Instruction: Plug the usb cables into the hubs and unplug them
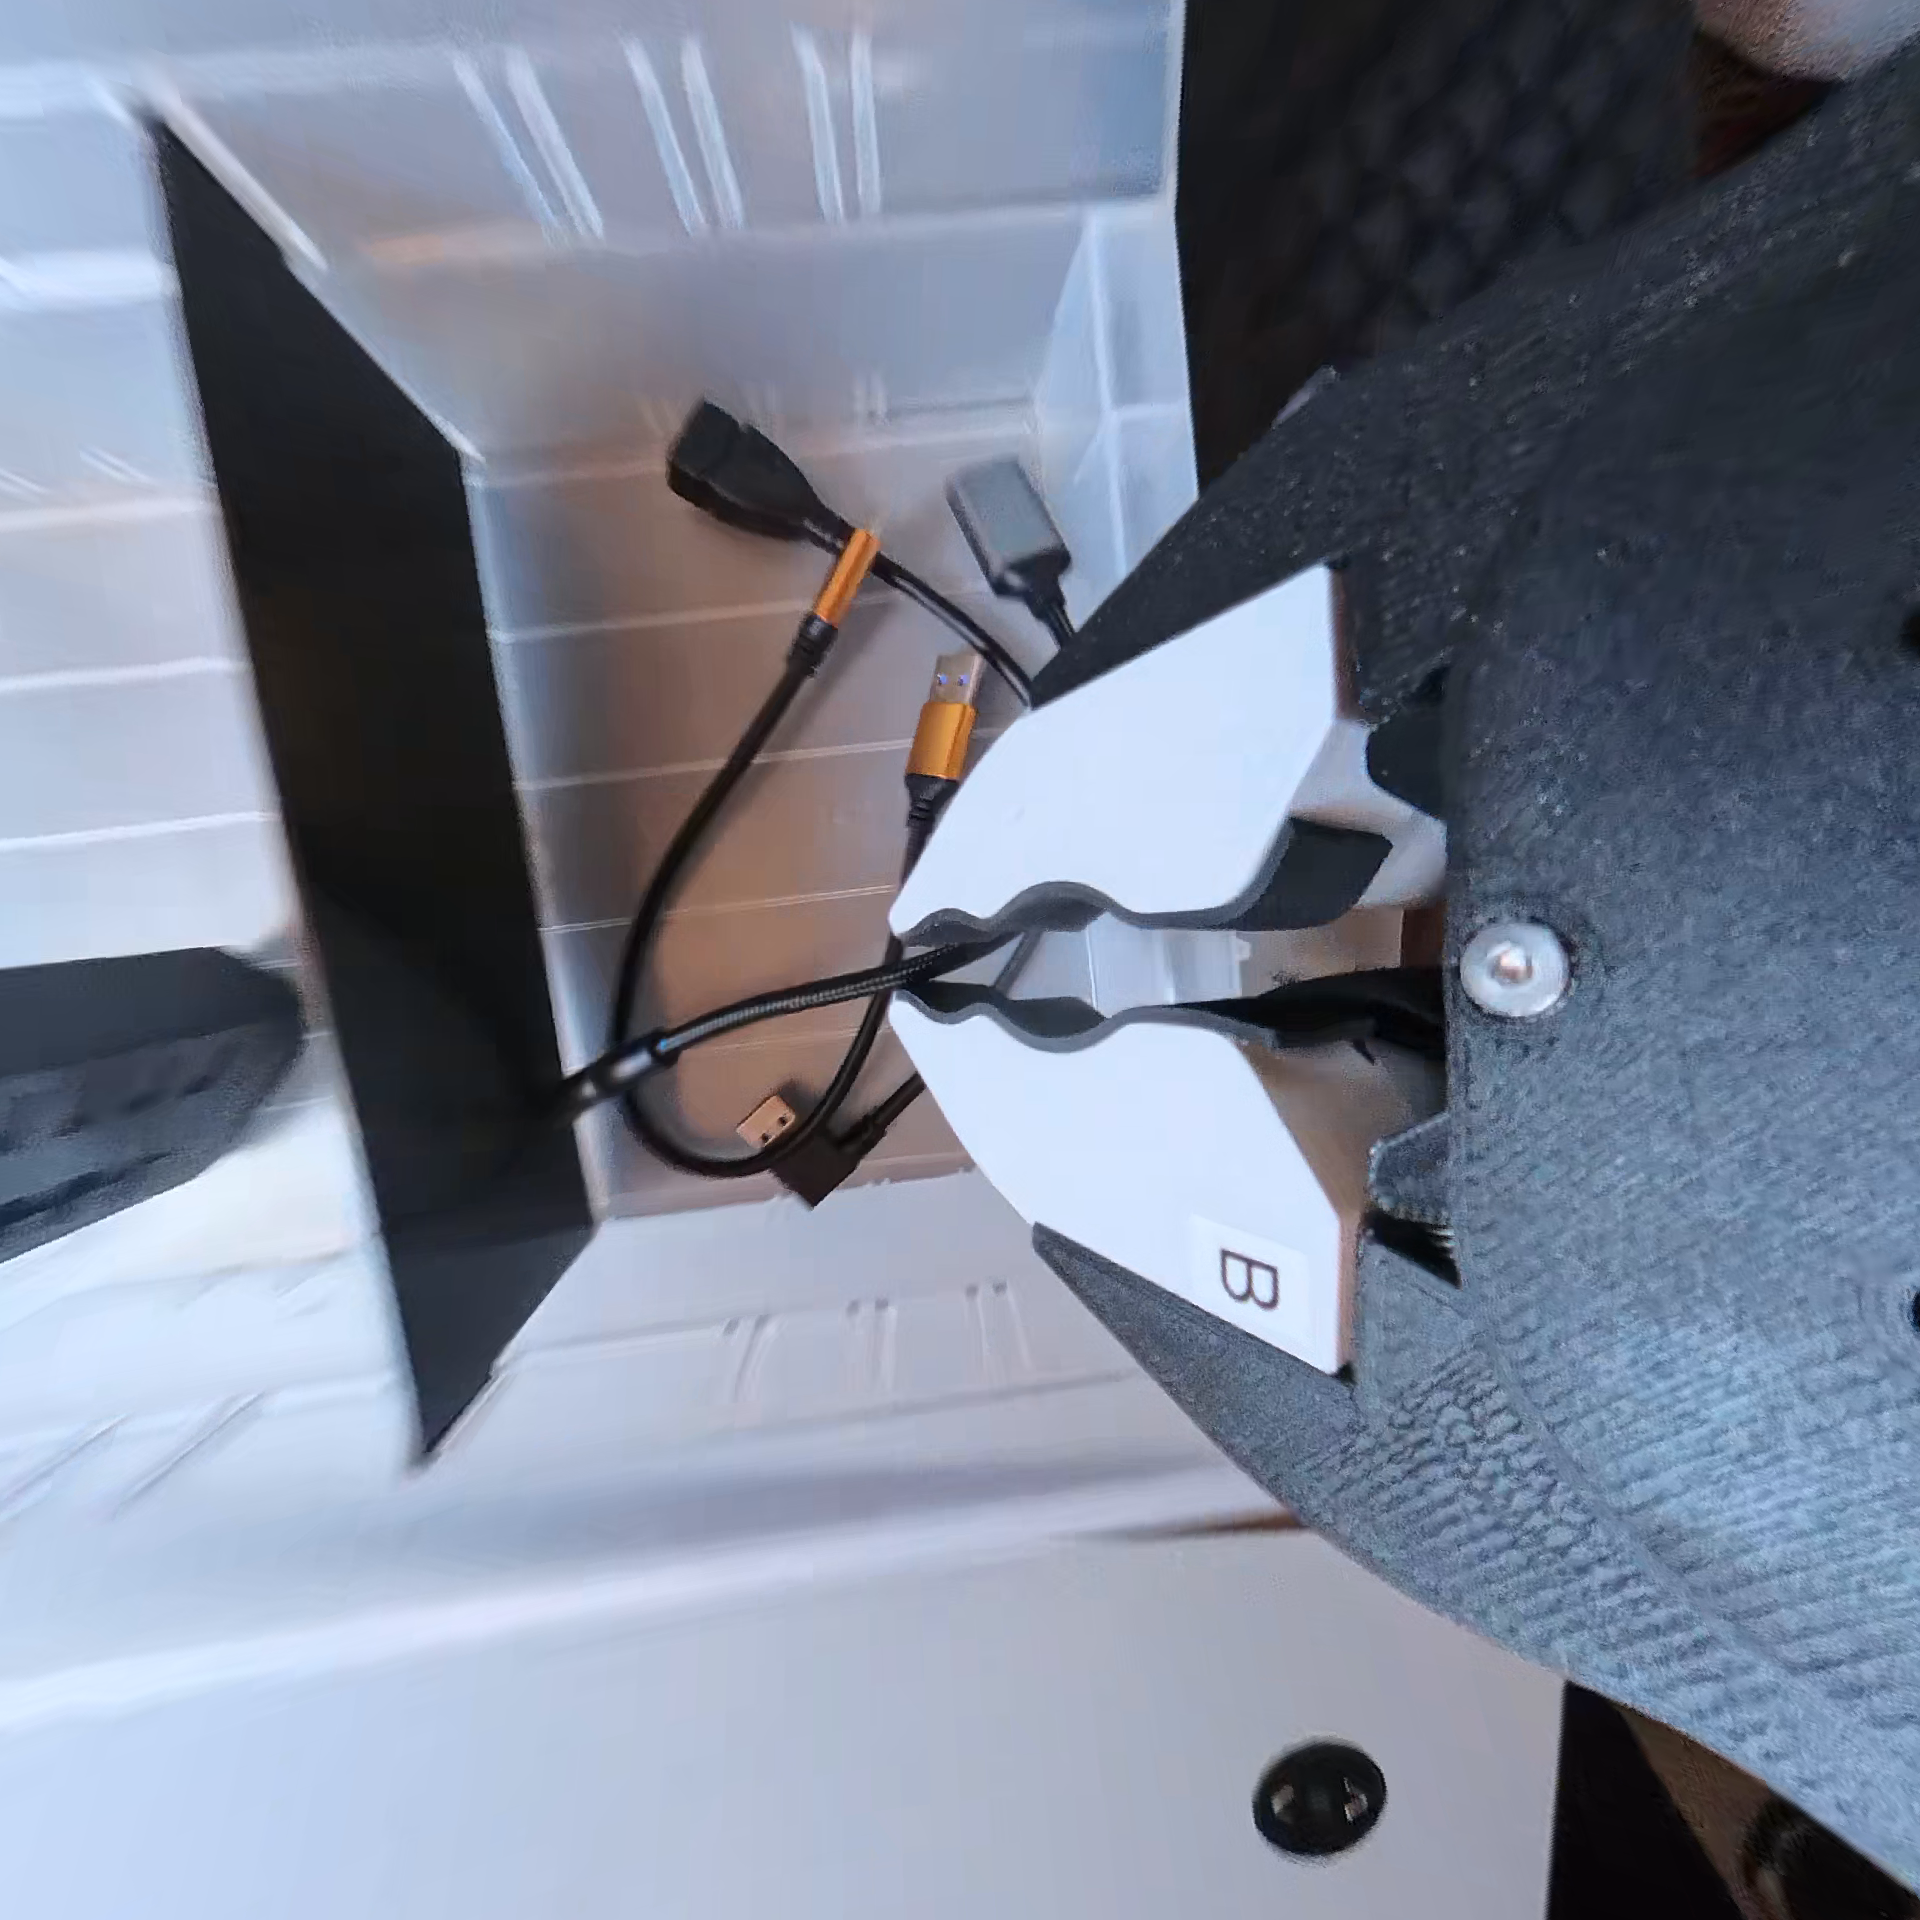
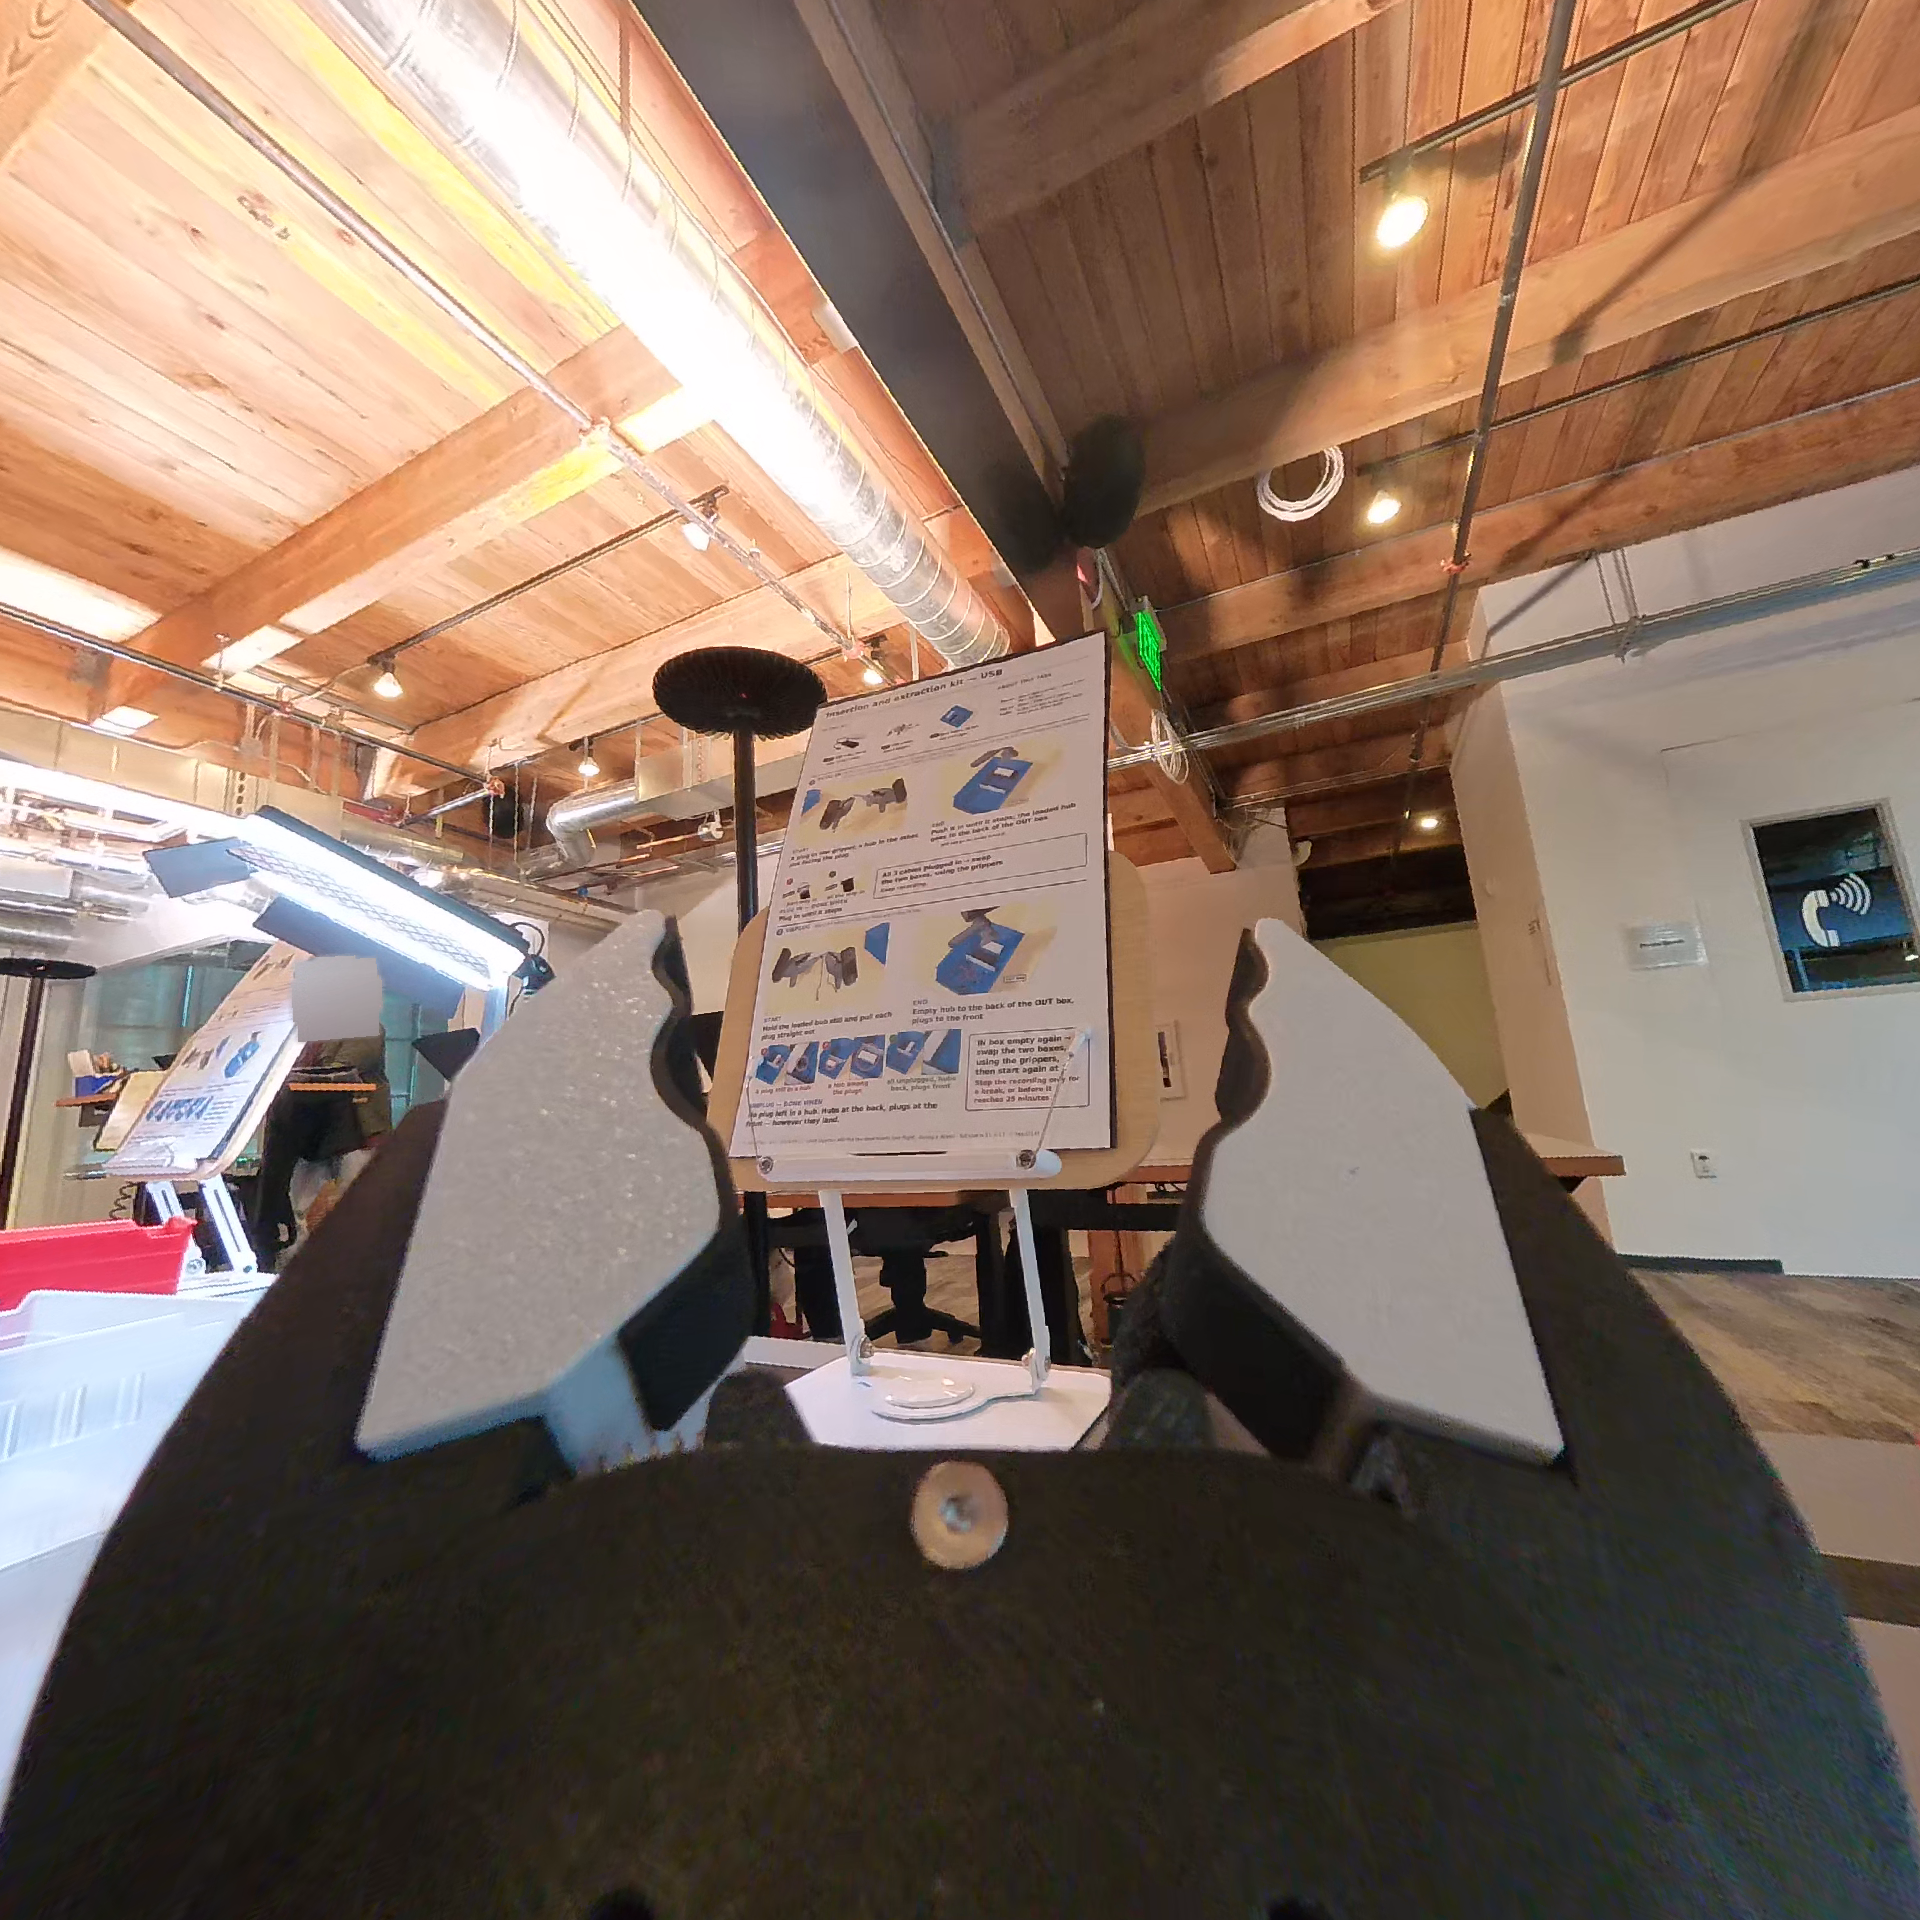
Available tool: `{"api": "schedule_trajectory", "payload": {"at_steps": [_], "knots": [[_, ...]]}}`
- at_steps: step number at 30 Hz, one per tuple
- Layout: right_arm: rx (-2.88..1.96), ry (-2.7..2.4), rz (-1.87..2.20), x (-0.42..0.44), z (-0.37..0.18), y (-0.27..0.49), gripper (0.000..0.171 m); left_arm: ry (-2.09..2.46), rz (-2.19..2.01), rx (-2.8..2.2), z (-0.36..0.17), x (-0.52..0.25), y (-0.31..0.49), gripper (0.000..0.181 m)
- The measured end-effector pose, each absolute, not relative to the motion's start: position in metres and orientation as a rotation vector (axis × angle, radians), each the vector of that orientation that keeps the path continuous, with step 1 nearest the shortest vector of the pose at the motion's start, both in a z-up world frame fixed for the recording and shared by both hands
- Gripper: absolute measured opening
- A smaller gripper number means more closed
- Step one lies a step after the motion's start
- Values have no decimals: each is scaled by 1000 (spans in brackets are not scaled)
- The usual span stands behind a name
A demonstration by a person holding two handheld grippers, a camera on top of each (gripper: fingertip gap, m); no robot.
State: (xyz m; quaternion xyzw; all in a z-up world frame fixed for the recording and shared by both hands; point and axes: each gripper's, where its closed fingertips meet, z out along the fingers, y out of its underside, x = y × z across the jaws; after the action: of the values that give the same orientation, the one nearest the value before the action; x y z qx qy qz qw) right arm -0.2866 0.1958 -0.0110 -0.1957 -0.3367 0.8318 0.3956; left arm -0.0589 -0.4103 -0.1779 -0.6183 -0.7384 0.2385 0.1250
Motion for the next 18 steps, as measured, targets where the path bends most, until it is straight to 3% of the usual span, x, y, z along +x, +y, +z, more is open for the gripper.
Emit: {"api": "schedule_trajectory", "payload": {"at_steps": [1, 5, 11, 14, 18], "knots": [[-495, -854, 2107, -286, -11, 196, 99, -2117, 778, -1778, -164, -61, -409, 6], [-488, -857, 2106, -286, -11, 194, 98, -1835, 1187, -1688, -90, -75, -398, 4], [-443, -859, 2107, -279, -7, 191, 97, -1025, 1765, -1488, 24, -101, -331, 4], [-380, -868, 2088, -271, -2, 185, 96, -702, 1577, -1275, 55, -111, -261, 4], [-196, -910, 2067, -242, 11, 159, 96, -474, 1026, -1020, 68, -121, -168, 4]]}}
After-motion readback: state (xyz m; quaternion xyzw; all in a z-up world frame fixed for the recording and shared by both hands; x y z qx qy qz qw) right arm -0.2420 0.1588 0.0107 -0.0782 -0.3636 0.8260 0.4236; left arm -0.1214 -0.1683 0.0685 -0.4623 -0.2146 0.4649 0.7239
